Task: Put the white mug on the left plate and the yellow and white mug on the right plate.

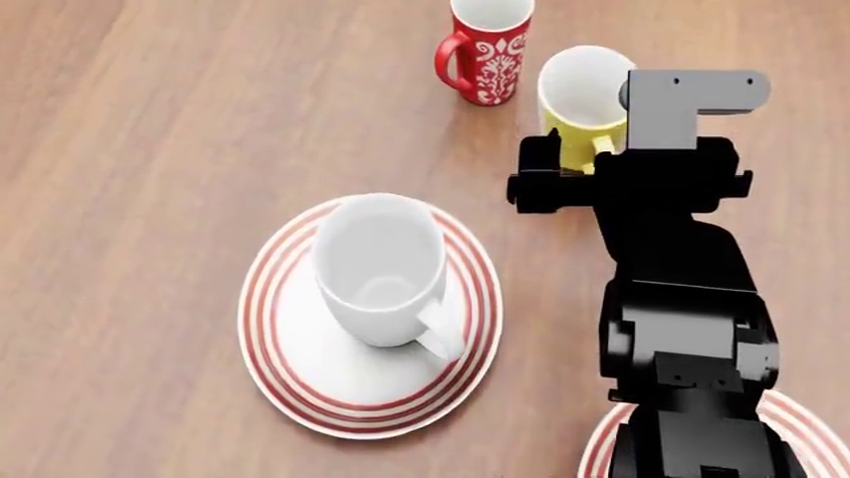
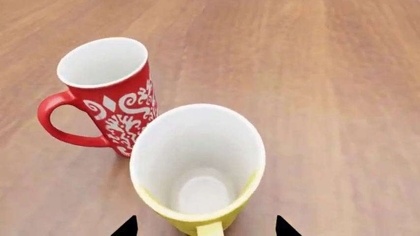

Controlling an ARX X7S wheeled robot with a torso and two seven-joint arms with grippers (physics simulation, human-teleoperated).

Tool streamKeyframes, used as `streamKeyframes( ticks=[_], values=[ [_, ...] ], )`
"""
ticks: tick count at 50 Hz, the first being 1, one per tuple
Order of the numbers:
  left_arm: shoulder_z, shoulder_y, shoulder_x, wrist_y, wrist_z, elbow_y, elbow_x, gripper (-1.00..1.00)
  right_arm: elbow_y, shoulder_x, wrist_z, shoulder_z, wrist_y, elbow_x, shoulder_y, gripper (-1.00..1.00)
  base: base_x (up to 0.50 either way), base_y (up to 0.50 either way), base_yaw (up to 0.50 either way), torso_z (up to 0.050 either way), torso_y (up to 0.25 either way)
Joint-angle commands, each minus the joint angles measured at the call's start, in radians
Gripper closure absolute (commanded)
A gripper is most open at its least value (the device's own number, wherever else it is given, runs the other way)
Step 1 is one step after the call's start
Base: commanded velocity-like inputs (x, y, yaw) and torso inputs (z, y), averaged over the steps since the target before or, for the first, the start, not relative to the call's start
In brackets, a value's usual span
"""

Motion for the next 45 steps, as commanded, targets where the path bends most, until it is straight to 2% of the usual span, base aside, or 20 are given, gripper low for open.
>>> streamKeyframes(
  ticks=[1,5,33,34,41,45],
  values=[
    [0.009,0.002,-0.003,0.000,0.000,0.001,0.017,-1.00,0.002,0.000,-0.003,0.004,0.002,-0.004,0.000,-1.00,0.00,0.00,0.00,0.001,-0.250],
    [-0.005,-0.001,0.001,0.001,-0.001,-0.003,-0.029,-1.00,0.002,0.004,-0.005,0.006,0.003,-0.004,0.003,-1.00,0.00,0.00,0.00,0.001,-0.147],
    [-0.012,0.011,-0.004,0.009,-0.004,0.001,-0.038,-1.00,0.002,0.006,-0.001,0.016,0.007,-0.008,-0.046,-1.00,0.00,0.00,0.00,0.000,0.000],
    [-0.012,0.012,-0.004,0.009,-0.004,0.001,-0.038,-1.00,0.002,0.006,-0.006,0.017,0.004,-0.006,-0.048,1.00,0.00,0.00,0.00,0.000,0.000],
    [-0.012,0.013,-0.006,0.010,-0.005,0.002,-0.039,-1.00,0.002,0.010,-0.010,0.021,-0.011,-0.007,-0.055,1.00,0.00,0.00,0.00,0.000,0.000],
    [-0.011,0.011,-0.006,0.011,-0.004,-0.001,-0.041,-1.00,0.002,0.010,-0.009,0.022,-0.091,-0.009,-0.064,1.00,0.00,0.00,0.00,0.000,0.000]
  ],
)
